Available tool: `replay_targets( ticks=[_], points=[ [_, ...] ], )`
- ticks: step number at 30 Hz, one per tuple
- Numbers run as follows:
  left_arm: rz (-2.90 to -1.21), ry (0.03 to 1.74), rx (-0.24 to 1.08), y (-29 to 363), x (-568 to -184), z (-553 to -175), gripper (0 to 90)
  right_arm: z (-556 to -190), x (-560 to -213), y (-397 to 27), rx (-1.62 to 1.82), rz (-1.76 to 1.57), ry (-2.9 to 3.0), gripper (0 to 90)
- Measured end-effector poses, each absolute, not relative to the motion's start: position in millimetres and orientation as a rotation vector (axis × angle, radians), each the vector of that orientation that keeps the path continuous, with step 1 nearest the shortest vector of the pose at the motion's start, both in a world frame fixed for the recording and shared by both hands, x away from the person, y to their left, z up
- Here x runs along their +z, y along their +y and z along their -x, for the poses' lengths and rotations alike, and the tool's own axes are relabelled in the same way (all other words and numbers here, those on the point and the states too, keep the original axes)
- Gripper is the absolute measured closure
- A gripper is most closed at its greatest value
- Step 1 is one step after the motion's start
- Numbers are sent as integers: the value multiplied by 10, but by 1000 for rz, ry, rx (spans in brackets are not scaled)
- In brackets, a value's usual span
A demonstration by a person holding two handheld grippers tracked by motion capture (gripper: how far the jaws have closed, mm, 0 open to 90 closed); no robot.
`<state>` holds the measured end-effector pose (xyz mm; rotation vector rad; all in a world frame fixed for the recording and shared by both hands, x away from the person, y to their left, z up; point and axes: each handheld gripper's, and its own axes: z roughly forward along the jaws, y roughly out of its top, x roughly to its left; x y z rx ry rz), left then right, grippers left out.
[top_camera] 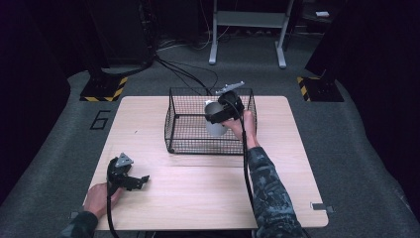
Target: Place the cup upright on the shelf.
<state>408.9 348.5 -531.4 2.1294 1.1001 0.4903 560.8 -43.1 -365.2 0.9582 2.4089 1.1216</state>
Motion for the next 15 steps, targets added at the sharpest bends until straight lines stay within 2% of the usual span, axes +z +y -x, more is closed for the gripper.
replay_targets(
  ticks=[15],
  points=[
    [-2131,1100,490,3486,-5314,-4087,0,-5758,-3846,-346,1082,-1021,2441,56]
  ],
)
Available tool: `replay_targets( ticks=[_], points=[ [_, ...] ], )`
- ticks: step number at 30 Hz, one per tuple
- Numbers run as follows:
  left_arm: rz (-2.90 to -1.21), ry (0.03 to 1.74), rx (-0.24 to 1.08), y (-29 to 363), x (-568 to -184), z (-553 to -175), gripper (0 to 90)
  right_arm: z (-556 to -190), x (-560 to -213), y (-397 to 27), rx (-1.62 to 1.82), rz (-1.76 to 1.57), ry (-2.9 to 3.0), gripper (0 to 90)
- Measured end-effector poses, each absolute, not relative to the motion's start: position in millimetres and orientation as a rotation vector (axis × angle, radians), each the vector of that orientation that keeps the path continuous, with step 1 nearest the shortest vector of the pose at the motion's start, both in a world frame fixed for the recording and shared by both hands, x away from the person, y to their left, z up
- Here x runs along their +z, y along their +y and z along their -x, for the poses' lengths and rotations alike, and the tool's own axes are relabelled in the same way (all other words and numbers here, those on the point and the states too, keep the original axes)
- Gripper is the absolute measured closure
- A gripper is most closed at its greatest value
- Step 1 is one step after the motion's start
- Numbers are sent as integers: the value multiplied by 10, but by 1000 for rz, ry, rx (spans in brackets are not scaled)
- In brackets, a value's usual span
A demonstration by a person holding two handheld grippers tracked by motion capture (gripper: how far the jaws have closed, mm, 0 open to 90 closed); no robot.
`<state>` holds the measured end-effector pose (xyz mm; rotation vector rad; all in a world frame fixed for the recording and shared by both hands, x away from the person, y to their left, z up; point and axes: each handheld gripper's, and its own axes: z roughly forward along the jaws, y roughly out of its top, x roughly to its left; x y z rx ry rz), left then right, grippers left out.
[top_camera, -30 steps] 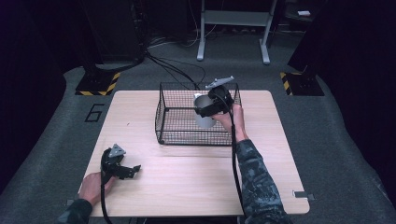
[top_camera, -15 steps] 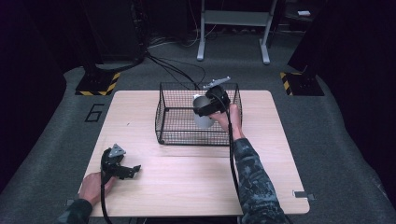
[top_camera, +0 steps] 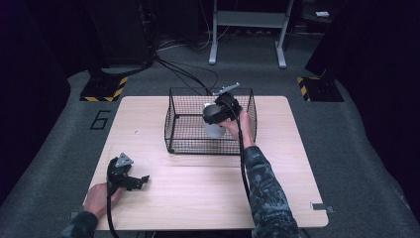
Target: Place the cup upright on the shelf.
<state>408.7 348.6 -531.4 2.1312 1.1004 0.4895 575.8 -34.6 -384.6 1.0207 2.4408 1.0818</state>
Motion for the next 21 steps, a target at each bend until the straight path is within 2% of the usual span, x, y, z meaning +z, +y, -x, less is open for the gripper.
replay_targets(
  ticks=[21],
  points=[
    [-2130,1099,491,3486,-5313,-4089,0,-5871,-4035,-249,1030,-1068,2492,55]
  ],
)
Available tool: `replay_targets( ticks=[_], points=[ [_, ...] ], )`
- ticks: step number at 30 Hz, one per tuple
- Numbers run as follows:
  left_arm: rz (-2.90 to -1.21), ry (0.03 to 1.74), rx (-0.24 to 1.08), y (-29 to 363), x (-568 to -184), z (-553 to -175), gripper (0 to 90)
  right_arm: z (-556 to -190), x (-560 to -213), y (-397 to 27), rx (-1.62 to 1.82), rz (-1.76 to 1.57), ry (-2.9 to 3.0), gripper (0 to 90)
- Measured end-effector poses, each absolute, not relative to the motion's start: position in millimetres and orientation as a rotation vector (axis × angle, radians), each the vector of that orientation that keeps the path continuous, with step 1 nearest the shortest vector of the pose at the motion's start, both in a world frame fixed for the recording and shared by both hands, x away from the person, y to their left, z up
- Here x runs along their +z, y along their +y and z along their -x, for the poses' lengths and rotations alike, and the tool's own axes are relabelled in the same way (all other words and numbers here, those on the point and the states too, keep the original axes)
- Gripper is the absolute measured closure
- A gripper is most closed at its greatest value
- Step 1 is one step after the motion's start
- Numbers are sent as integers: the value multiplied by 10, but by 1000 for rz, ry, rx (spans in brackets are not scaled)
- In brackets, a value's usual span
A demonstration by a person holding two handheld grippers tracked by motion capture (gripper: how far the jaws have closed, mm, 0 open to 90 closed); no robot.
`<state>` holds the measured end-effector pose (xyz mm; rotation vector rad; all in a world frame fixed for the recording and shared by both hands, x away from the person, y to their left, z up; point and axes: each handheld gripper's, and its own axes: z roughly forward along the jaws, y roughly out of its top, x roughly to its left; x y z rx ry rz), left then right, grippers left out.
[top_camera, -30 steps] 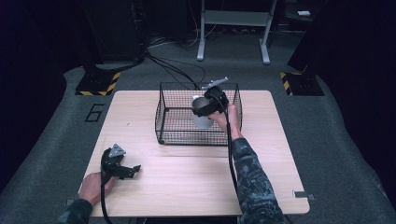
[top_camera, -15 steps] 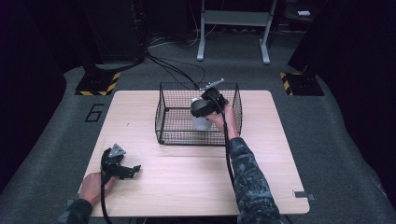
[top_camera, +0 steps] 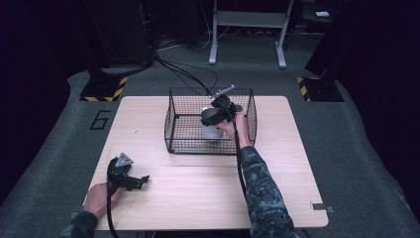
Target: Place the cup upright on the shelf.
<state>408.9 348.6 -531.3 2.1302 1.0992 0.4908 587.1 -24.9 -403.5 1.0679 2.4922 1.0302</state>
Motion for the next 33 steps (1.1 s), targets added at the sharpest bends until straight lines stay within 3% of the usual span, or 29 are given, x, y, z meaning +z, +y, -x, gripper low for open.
replay_targets(
  ticks=[33],
  points=[
    [-2130,1100,490,3486,-5314,-4089,0,-5894,-4171,-156,945,-1082,2547,54]
  ],
)
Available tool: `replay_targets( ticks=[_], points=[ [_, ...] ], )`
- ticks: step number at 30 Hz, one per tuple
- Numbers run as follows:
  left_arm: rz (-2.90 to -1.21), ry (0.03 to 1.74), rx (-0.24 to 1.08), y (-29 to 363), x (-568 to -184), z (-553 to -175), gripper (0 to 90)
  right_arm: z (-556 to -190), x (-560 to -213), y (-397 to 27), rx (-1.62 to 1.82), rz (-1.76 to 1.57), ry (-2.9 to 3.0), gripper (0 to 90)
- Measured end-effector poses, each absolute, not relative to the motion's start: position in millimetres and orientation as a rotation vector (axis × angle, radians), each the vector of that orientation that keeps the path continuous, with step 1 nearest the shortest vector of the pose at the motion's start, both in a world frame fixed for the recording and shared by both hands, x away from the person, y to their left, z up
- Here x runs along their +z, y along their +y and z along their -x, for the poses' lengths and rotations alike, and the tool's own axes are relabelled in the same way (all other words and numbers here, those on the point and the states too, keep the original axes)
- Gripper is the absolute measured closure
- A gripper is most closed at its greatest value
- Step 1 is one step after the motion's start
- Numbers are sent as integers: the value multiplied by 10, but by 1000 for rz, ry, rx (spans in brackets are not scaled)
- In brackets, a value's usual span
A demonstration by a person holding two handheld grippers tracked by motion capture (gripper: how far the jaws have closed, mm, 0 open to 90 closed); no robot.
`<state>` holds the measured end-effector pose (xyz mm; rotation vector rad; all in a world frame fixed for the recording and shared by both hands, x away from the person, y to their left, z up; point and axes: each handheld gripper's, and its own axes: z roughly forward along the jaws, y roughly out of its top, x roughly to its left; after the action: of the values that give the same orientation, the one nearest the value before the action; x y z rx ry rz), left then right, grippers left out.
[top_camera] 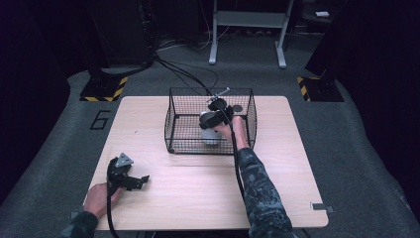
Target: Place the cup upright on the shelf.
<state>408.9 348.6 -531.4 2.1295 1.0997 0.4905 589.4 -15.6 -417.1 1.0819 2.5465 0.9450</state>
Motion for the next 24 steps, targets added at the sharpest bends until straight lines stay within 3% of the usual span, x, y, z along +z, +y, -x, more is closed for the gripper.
replay_targets(
  ticks=[24],
  points=[
    [-2130,1098,493,3486,-5314,-4089,0,-5820,-4218,-231,922,-1160,2572,47]
  ],
)
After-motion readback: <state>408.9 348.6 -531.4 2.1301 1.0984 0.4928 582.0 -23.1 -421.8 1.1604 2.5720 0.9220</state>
